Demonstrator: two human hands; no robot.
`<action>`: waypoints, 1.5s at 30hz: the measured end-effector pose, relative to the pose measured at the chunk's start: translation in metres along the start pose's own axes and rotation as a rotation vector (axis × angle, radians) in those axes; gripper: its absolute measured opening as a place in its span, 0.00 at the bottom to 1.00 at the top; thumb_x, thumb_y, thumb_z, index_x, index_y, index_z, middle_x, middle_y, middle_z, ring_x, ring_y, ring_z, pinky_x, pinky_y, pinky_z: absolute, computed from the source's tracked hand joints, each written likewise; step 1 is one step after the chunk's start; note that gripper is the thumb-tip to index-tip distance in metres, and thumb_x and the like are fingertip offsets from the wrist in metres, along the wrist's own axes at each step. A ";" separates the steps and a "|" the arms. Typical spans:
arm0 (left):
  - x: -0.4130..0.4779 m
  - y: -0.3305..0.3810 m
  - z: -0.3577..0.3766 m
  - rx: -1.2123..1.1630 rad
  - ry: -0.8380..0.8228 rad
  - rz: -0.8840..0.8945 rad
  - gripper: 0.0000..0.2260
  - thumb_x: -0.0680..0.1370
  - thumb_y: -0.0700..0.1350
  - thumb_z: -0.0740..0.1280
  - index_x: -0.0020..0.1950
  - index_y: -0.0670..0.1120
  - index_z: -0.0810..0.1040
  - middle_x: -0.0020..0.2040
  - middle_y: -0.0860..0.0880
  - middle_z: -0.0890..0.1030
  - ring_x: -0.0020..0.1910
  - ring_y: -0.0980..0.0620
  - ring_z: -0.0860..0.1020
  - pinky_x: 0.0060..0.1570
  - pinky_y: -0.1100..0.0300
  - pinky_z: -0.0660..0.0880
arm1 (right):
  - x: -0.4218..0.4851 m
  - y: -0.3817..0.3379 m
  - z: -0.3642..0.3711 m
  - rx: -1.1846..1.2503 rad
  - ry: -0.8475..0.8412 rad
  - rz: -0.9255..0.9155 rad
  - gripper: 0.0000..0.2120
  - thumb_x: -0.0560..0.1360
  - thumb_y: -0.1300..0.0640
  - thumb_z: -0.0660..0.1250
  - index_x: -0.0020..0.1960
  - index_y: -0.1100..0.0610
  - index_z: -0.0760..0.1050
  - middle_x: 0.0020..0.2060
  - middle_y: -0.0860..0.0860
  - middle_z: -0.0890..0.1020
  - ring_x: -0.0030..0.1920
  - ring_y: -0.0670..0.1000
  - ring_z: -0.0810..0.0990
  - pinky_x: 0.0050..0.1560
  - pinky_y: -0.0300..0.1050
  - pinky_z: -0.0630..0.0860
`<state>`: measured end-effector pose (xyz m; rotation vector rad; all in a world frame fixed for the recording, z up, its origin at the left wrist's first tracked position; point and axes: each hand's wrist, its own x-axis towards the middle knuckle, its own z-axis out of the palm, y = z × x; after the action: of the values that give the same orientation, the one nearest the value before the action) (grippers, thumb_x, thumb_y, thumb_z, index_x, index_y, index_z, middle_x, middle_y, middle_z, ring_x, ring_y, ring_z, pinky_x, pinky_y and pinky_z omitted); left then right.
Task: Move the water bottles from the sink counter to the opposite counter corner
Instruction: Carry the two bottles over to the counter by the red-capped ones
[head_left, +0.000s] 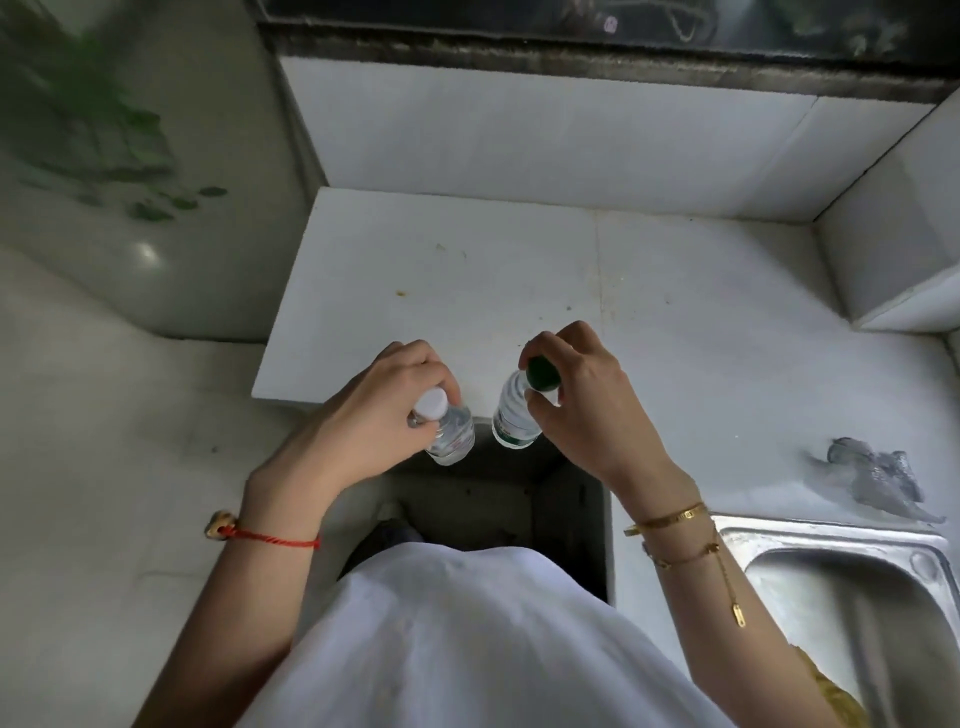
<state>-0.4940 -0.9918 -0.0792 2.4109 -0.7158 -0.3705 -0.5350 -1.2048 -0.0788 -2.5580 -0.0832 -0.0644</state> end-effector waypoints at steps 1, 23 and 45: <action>-0.006 -0.005 -0.003 -0.004 0.018 -0.018 0.14 0.70 0.33 0.67 0.49 0.50 0.80 0.49 0.55 0.74 0.52 0.56 0.70 0.51 0.61 0.71 | 0.003 -0.007 0.003 -0.003 -0.018 -0.024 0.12 0.70 0.63 0.67 0.52 0.53 0.73 0.52 0.52 0.72 0.37 0.54 0.76 0.39 0.44 0.76; -0.190 -0.178 -0.122 -0.013 0.328 -0.410 0.14 0.69 0.34 0.68 0.47 0.51 0.80 0.48 0.55 0.74 0.52 0.54 0.72 0.47 0.53 0.75 | 0.096 -0.242 0.166 -0.016 -0.342 -0.433 0.12 0.69 0.62 0.67 0.52 0.54 0.73 0.48 0.54 0.72 0.38 0.57 0.76 0.40 0.51 0.77; -0.351 -0.328 -0.200 -0.037 0.665 -0.834 0.14 0.67 0.34 0.71 0.49 0.47 0.81 0.48 0.51 0.76 0.47 0.53 0.72 0.42 0.59 0.73 | 0.170 -0.468 0.341 0.060 -0.675 -0.874 0.10 0.69 0.63 0.68 0.49 0.54 0.73 0.44 0.51 0.70 0.34 0.48 0.69 0.37 0.40 0.70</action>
<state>-0.5659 -0.4763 -0.0893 2.4579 0.5963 0.1195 -0.3898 -0.6193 -0.0966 -2.1802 -1.4050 0.4575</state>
